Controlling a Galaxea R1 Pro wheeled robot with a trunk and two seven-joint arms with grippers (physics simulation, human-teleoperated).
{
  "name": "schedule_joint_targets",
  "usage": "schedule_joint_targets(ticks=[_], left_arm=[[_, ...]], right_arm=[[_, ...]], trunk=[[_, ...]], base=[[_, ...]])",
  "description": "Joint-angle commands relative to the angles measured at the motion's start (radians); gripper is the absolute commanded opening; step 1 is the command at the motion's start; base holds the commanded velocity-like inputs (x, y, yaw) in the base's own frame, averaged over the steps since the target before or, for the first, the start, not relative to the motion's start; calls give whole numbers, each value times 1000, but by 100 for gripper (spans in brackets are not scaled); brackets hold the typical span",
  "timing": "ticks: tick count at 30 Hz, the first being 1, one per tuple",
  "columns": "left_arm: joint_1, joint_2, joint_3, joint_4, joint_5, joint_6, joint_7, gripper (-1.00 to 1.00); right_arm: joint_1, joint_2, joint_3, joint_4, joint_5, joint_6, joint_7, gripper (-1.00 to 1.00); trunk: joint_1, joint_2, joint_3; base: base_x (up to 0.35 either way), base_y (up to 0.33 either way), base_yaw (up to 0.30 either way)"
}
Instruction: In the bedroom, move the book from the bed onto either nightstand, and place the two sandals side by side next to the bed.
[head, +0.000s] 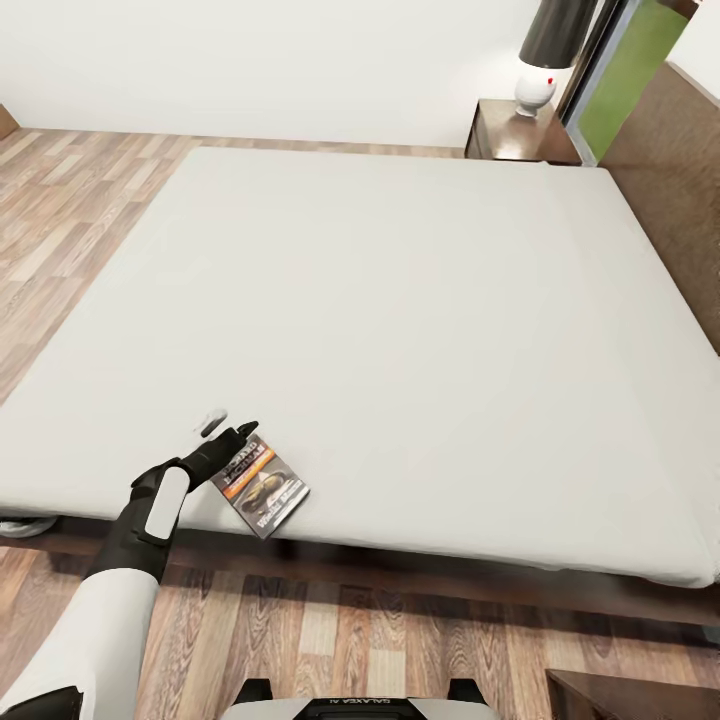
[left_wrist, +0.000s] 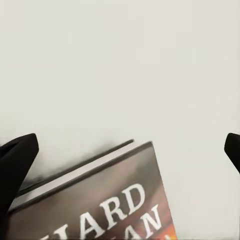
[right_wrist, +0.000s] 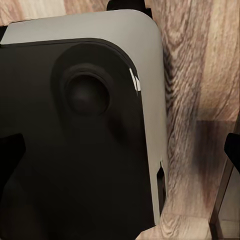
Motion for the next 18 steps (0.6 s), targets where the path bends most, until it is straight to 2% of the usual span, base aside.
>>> schedule_joint_targets(ticks=[1, 18], left_arm=[[0, 0, 3, 0, -3, 9, 0, 100], [0, 0, 3, 0, -3, 9, 0, 100]], right_arm=[[-1, -1, -9, 4, 9, -7, 0, 100], [-1, -1, -8, 4, 9, -7, 0, 100]], trunk=[[0, 0, -1], [0, 0, -1]], base=[[-54, 0, 0], [-14, 0, 0]])
